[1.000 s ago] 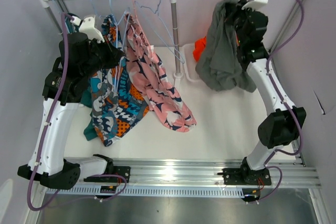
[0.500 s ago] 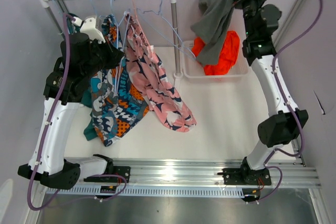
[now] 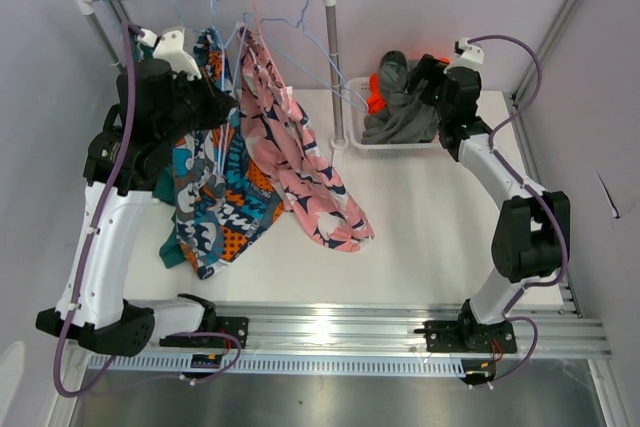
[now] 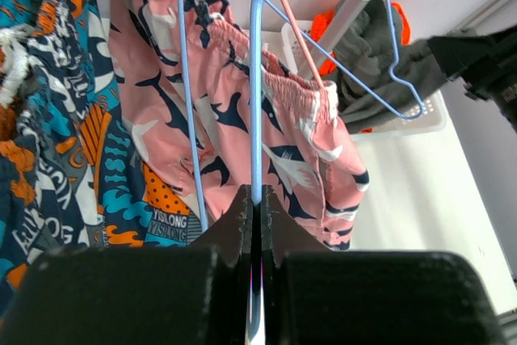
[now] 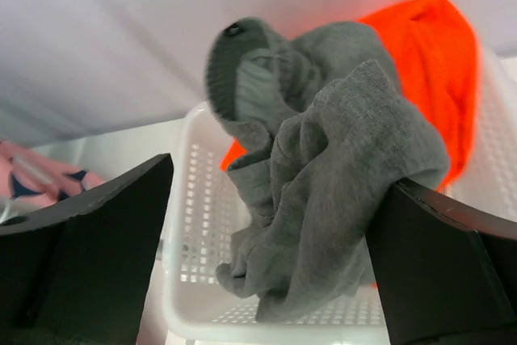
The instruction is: Remove the shorts from the hanger
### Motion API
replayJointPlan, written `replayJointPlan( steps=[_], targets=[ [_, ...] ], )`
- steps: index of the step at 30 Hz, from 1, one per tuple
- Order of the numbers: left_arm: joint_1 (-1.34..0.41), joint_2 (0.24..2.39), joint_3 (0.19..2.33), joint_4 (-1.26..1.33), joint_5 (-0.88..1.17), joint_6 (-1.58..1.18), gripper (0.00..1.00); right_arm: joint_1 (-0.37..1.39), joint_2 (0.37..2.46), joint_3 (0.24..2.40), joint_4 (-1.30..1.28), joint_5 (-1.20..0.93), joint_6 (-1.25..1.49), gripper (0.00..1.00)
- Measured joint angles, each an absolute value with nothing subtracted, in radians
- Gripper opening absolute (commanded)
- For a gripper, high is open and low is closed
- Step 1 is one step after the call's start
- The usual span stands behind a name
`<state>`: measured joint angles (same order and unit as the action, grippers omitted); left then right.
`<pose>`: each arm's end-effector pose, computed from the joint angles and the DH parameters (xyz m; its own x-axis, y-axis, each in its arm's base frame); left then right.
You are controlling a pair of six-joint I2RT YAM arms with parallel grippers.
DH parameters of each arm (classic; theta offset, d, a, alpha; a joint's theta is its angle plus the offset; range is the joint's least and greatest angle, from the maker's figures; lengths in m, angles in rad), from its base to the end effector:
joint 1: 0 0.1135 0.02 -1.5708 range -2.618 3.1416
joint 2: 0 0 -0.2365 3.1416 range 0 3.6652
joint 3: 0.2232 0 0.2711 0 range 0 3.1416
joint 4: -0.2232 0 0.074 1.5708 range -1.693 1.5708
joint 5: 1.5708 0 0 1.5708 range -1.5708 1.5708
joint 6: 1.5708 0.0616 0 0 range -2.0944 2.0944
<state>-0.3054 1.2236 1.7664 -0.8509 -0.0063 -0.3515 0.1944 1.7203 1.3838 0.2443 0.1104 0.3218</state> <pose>0.2520 -0.0790 0.4827 -0.3731 -0.2434 -0.8953 0.1773 0.9285 -0.3263 0.4519 0.0821 0.3043 -0.1124 0.2983 -0.9478 -0.0514 0.9509 0.3053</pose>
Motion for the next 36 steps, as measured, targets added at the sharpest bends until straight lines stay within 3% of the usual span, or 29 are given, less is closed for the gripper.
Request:
replayJointPlan(
  steps=[5, 13, 18, 26, 27, 28, 31, 34, 36],
  targets=[
    [-0.306, 1.312, 1.901, -0.882, -0.046, -0.334, 0.00, 0.210, 1.595, 1.328, 0.117, 0.218, 0.339, 0.99],
    [-0.296, 1.490, 2.109, -0.910, -0.107, -0.308, 0.00, 0.270, 1.025, 0.955, 0.078, 0.253, 0.384, 0.99],
    [-0.254, 1.619, 2.179, -0.904, -0.106, -0.306, 0.00, 0.289, 0.776, 0.804, 0.018, 0.222, 0.429, 0.99],
    [-0.215, 1.731, 2.151, -0.928, -0.110, -0.339, 0.00, 0.353, 0.662, 0.744, -0.141, 0.185, 0.445, 0.99],
    [-0.215, 1.729, 2.145, -0.923, -0.107, -0.344, 0.04, 0.358, 0.653, 0.740, -0.154, 0.183, 0.445, 0.99],
    [-0.215, 1.724, 2.134, -0.915, -0.103, -0.350, 0.19, 0.361, 0.645, 0.737, -0.165, 0.183, 0.445, 0.99],
    [-0.215, 1.689, 2.086, -0.903, -0.093, -0.365, 0.46, 0.364, 0.629, 0.733, -0.183, 0.183, 0.445, 0.99],
    [-0.215, 1.630, 2.030, -0.901, -0.085, -0.385, 0.64, 0.368, 0.620, 0.733, -0.196, 0.183, 0.447, 0.99],
    [-0.215, 1.591, 2.011, -0.901, -0.078, -0.393, 0.69, 0.372, 0.612, 0.733, -0.205, 0.183, 0.451, 0.99]
  ],
)
